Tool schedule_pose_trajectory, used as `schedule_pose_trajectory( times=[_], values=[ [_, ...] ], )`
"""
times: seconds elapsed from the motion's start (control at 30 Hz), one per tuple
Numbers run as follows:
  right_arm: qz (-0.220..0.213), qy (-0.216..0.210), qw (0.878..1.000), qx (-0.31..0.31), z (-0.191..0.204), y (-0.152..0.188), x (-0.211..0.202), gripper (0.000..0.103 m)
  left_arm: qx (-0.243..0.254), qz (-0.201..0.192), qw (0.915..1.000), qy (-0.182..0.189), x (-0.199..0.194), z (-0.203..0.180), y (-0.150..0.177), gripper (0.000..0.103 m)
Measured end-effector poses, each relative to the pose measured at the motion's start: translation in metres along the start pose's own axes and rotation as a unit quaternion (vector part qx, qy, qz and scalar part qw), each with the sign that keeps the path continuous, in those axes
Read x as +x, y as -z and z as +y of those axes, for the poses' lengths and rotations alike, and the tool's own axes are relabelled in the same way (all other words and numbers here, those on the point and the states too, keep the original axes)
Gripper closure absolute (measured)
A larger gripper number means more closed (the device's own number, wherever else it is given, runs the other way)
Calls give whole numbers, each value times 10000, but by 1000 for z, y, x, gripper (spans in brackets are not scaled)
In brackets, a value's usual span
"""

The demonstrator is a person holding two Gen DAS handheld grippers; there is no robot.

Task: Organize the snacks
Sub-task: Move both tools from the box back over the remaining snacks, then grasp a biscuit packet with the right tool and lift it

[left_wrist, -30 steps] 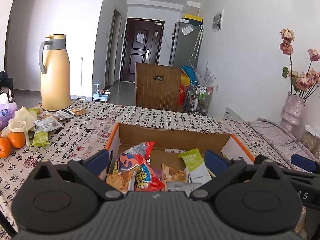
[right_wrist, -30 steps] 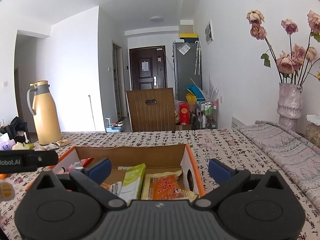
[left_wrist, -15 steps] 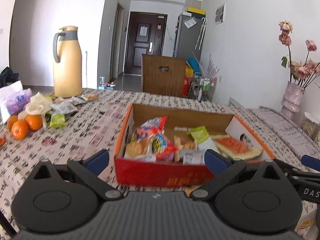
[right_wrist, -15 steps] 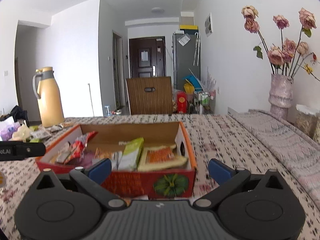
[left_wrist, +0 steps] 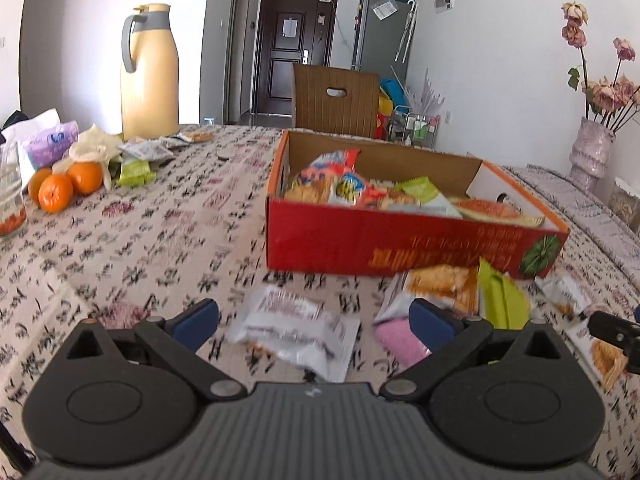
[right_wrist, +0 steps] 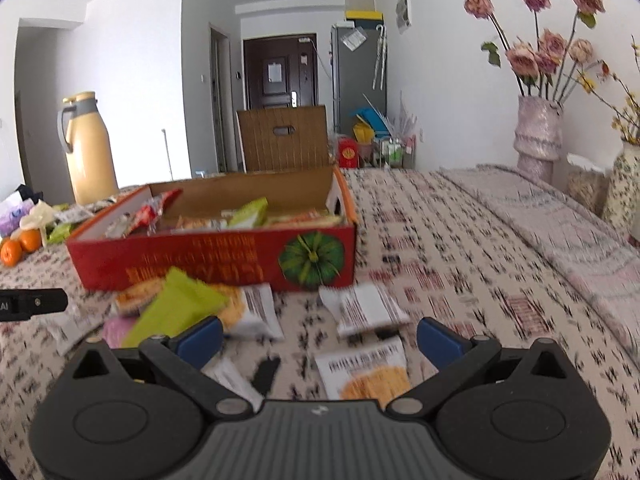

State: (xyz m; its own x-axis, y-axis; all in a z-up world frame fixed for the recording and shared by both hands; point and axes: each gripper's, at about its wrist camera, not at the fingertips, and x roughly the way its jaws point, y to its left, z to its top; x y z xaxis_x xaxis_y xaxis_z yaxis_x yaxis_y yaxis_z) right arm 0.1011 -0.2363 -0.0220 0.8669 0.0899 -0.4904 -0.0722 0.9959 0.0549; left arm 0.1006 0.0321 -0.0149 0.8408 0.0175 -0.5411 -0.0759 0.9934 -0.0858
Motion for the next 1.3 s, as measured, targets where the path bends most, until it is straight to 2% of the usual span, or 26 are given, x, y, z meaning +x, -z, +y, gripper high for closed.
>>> schedule_pose_trajectory(
  times=[0.27,0.53,0.63,0.77,0.83,0.9,0.93,1.07,1.3],
  values=[
    [295,175,9994,97,-16,22,2,0,66,-60,9999,56,1,1,12,0],
    [518,359,9980,59,-26,22,21,1,7,28,9999,164,5,2,13,0],
    [624,379,9973,-59,-26,21,29,14,-1,55,9998,172,6,2,13,0],
    [637,201,9977,-65,-27,20,31,26,-18,84,9998,188,7,2,13,0],
    [603,84,9981,-125,-26,21,30,34,-12,100,9998,187,8,2,13,0],
    [576,-12,9982,-169,-24,21,28,49,-8,94,9998,185,8,2,13,0],
    [559,-46,9982,-187,-23,22,27,51,-9,91,9998,183,8,2,13,0],
    [482,-80,9986,-211,-19,24,24,60,-8,91,9998,178,7,2,13,0],
    [335,-62,9994,-23,-18,25,18,62,-20,102,9998,146,7,2,13,0]
  ],
)
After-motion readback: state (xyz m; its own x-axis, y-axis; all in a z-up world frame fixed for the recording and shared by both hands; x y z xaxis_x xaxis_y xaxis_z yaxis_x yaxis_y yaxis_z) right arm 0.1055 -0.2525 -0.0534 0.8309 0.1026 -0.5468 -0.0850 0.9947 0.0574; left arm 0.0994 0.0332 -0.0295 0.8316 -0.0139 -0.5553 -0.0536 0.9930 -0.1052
